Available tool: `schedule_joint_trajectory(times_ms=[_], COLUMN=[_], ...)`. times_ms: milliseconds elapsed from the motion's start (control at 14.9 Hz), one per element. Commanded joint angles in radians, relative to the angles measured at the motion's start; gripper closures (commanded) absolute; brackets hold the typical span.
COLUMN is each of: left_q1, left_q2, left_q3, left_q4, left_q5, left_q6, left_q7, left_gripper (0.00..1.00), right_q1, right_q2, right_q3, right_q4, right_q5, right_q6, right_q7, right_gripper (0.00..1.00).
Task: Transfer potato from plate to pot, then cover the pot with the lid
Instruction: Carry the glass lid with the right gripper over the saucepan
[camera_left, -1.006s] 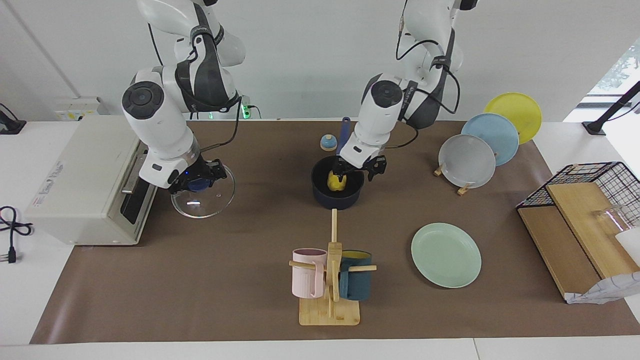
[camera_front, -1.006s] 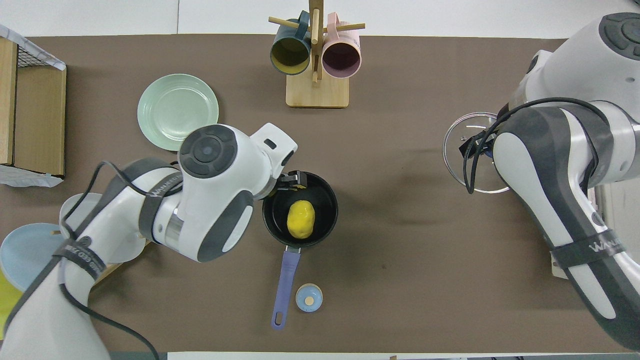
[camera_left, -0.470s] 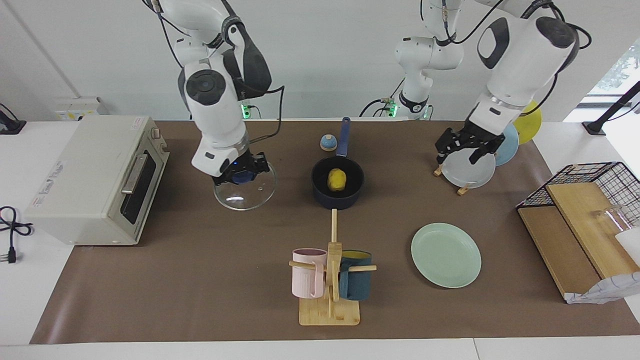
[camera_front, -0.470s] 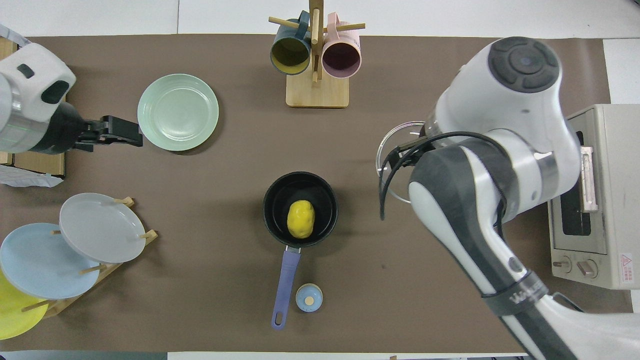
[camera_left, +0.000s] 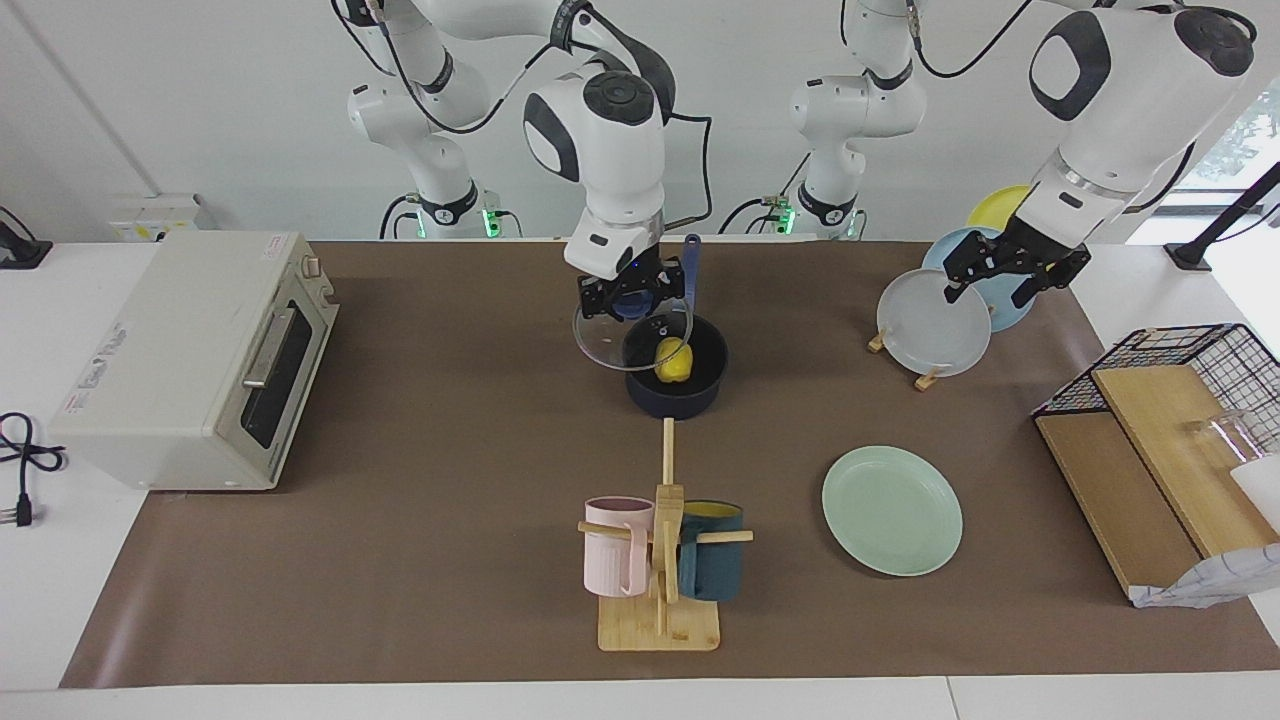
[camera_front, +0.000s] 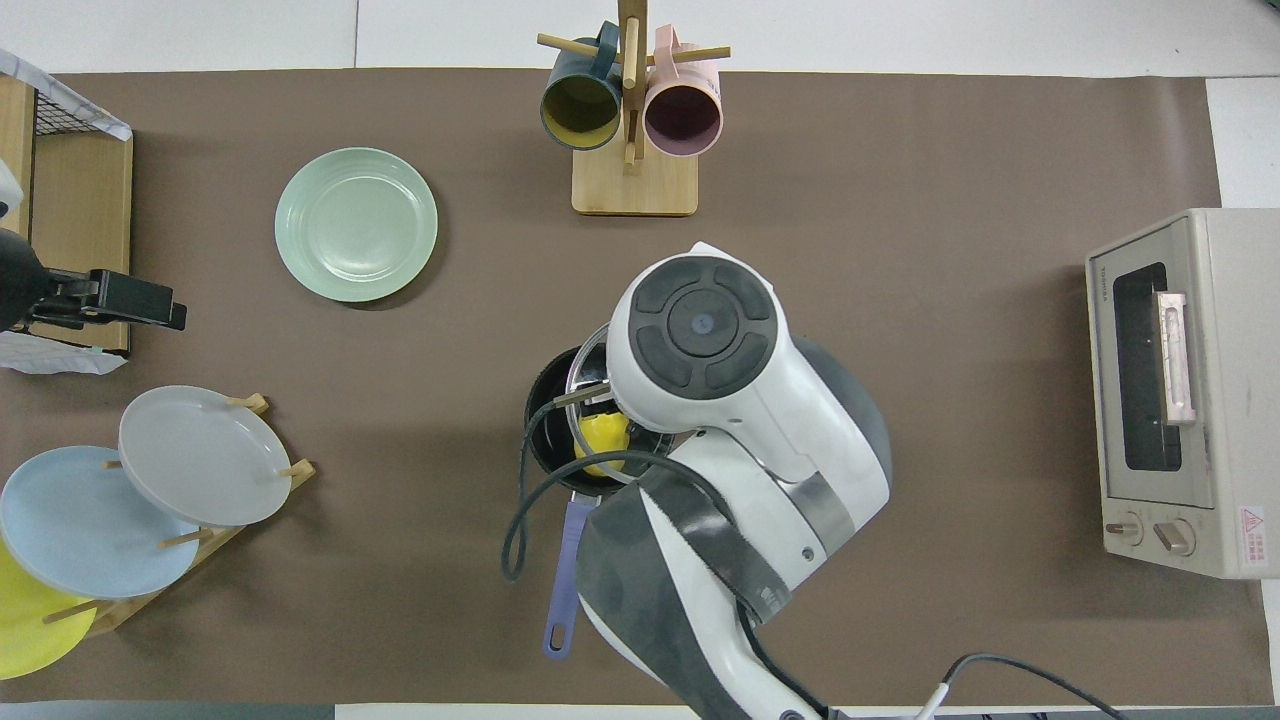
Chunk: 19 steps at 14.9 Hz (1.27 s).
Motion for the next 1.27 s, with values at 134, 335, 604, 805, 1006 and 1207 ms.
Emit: schedule_joint_trajectory(times_ms=[134,335,604,805,1006,1207], left_q1=[0.009,0.011,0.038,0.038,0.063,0.067], left_q2=[-0.029,-0.019,-0.008,0.014,0.035,0.02], left_q3=[-0.015,-0.021,-0.047,-0.046,-0.069,-0.083], left_q4=[-0.004,0.004,0.007,0.024,0.065,0.059], left_q5=[0.048,0.069,0.069,0.071,0.072,0.082], left_q6=[-0.027,-0.021,-0.013,-0.007,-0.019,-0.012], left_q7=[0.012,0.006,0.006,0.005,0.005,0.003], left_gripper=[0.0,0.0,0.0,0.0,0.0,0.0], right_q1=[0.02,0.059,0.077,0.091,0.091,0.094], right_q2=[0.018,0.059,0.068,0.071,0.074,0.076], right_q3=[0.0,-0.001,-0.001,-0.001,-0.001,-0.001], right_q4=[-0.094,-0.106,-0.121,-0.135,-0.138,-0.149], right_q5=[-0.021,-0.023,-0.032,-0.053,-0.066,-0.075], right_q6=[0.144,0.193,0.209,0.218,0.227,0.243], right_q7=[0.032,0.067,0.096,0.099,0.099,0.102], right_gripper=[1.0,1.0,1.0,1.0,1.0,1.0])
